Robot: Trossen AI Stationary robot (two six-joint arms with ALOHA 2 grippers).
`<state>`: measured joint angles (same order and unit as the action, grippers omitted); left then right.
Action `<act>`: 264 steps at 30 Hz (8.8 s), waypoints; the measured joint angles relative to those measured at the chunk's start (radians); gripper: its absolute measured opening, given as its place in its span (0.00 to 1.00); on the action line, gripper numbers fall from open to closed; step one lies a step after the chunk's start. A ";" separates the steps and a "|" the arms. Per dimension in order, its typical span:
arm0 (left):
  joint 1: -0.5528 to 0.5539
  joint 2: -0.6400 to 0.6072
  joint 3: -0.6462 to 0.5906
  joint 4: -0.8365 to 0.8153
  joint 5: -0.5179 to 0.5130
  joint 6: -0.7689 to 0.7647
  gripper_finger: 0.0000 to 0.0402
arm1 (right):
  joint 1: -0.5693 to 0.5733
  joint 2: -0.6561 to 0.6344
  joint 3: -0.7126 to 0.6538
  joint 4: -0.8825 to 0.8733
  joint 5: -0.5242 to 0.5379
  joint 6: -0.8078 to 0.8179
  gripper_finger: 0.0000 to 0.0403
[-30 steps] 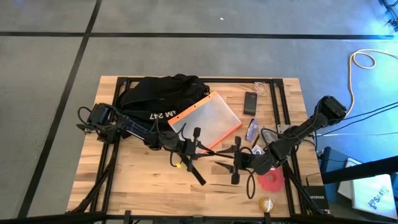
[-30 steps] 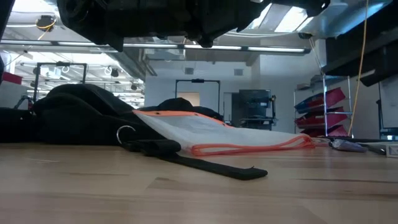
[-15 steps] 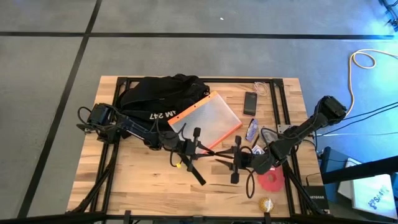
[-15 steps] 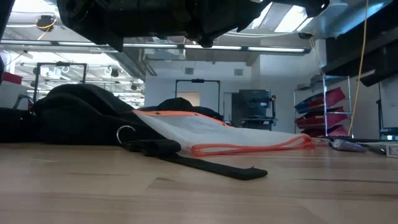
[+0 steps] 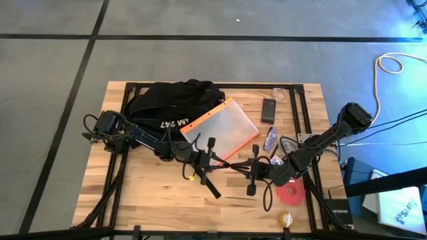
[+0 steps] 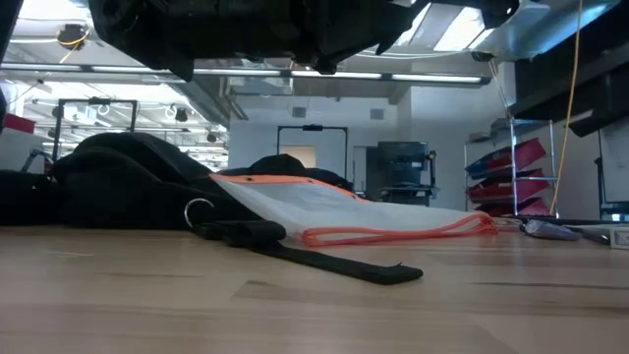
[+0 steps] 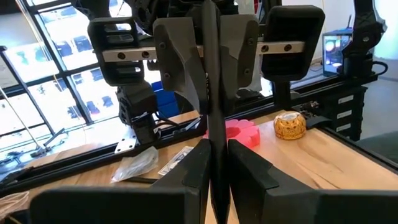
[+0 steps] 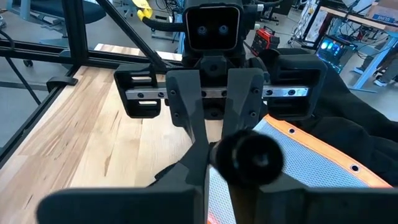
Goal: Unpack backpack
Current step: Move the bottom black pen to the top right of the table, then adjust the zipper pouch
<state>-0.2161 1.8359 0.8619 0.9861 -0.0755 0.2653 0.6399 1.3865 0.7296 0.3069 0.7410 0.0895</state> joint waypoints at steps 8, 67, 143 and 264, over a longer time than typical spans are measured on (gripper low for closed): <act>0.019 -0.016 0.000 -0.015 -0.030 0.075 0.19 | -0.001 -0.009 0.000 -0.029 0.009 0.007 0.03; 0.073 0.023 -0.001 -0.366 -0.038 -0.201 0.69 | -0.190 0.001 -0.225 -0.278 -0.228 0.606 0.05; 0.074 0.021 -0.002 -0.344 -0.057 -0.214 0.69 | -0.236 -0.343 -0.059 -1.159 0.165 1.129 0.05; 0.080 0.049 -0.004 -0.425 0.416 -0.292 0.69 | -0.586 0.128 0.077 -0.386 -0.765 0.048 0.62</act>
<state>-0.1364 1.8850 0.8581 0.5614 0.3405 -0.0267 0.0540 1.5143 0.8066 -0.0789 -0.0235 0.1371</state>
